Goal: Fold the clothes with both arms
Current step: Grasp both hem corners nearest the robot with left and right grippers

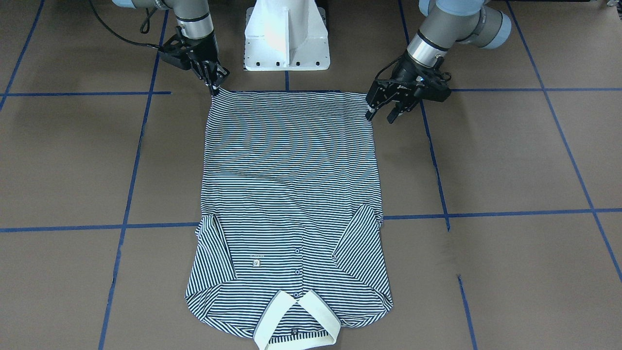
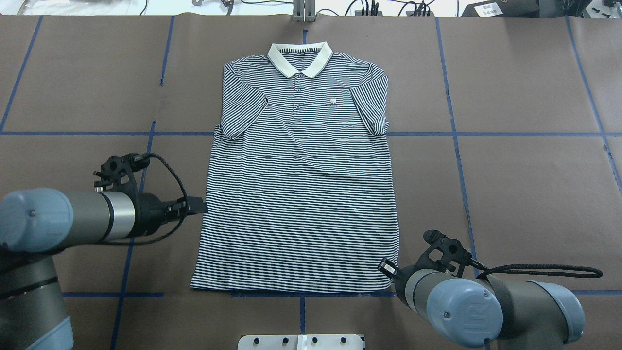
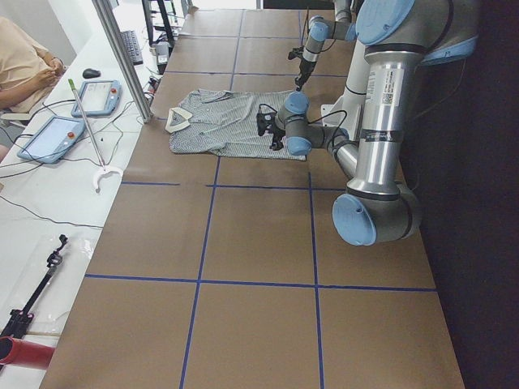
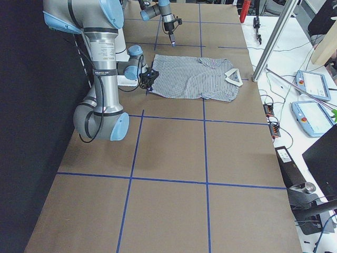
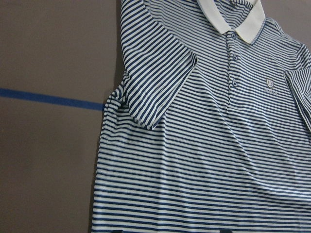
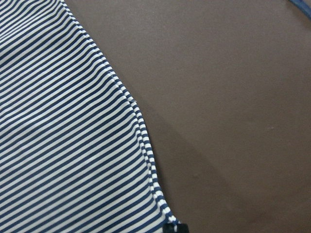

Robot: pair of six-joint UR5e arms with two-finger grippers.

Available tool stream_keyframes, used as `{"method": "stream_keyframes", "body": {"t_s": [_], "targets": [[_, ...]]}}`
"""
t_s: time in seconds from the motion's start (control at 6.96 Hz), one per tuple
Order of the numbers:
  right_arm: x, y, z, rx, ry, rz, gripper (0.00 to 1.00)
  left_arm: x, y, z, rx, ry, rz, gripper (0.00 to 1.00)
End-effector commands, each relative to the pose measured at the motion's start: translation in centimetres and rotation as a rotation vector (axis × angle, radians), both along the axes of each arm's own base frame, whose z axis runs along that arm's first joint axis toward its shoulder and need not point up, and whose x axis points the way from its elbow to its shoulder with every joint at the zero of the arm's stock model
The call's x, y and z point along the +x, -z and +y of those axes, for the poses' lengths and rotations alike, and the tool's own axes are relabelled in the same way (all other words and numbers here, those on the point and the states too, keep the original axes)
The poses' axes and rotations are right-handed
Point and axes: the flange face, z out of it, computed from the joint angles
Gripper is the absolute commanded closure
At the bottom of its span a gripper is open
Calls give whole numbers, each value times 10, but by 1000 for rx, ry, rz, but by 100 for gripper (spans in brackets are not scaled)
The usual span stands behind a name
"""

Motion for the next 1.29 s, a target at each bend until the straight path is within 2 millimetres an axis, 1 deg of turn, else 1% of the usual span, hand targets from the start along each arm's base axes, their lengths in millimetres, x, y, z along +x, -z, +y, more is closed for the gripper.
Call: {"method": "stream_keyframes", "body": {"t_s": [0.0,0.14,0.29,0.58,0.86,1.01,1.15], "targets": [[1,0,-2,1,-6,0,100,41,-20,70,-105,-47,-86,27],[1,0,-3,2,-6,0,100,51,-22,87,-145,-63,-87,27],[1,0,-3,2,-6,0,100,55,-25,95,-166,-70,-90,30],[2,2,-4,3,-8,-3,100,58,-30,96,-168,-73,-101,36],[2,2,-4,3,-8,-3,100,62,-34,97,-177,-71,-139,36],[2,2,-4,3,-8,-3,100,63,-34,97,-180,-71,-154,42],[2,2,-4,3,-8,-3,100,63,-36,97,-180,-72,-158,52]]}}
